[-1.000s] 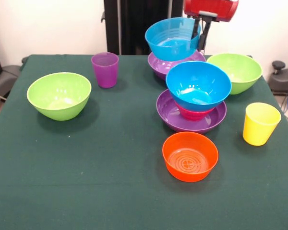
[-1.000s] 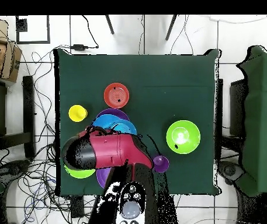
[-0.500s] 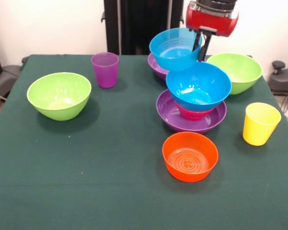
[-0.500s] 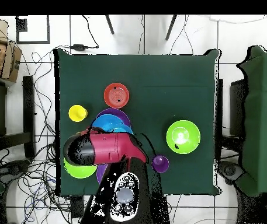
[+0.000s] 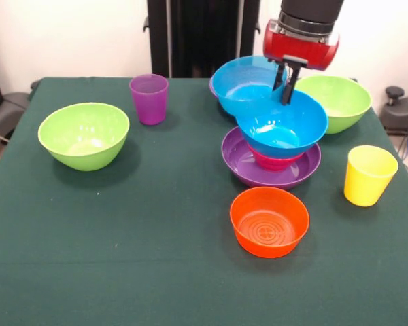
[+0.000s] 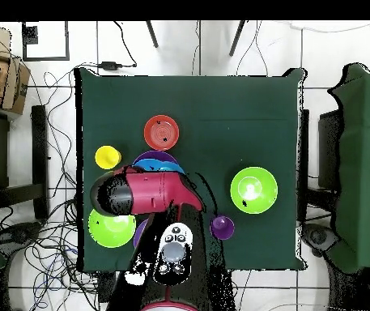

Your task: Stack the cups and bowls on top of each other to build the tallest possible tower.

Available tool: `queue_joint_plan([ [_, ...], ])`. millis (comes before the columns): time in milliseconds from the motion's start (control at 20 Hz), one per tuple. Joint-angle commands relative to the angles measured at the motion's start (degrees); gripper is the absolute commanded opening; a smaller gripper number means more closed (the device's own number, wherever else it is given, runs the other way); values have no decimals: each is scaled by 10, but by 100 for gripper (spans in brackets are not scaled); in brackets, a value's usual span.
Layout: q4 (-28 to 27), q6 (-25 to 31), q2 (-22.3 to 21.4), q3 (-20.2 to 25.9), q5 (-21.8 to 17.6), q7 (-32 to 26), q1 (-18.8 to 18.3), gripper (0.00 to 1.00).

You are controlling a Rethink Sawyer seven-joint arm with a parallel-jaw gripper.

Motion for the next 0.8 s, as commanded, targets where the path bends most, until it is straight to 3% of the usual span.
queue_joint_plan([
  [50, -82, 102, -4, 23, 37, 73, 5, 0],
  [300, -123, 167, -10, 14, 51, 82, 19, 0],
  [800, -152, 149, 17, -3, 47, 90, 49, 0],
])
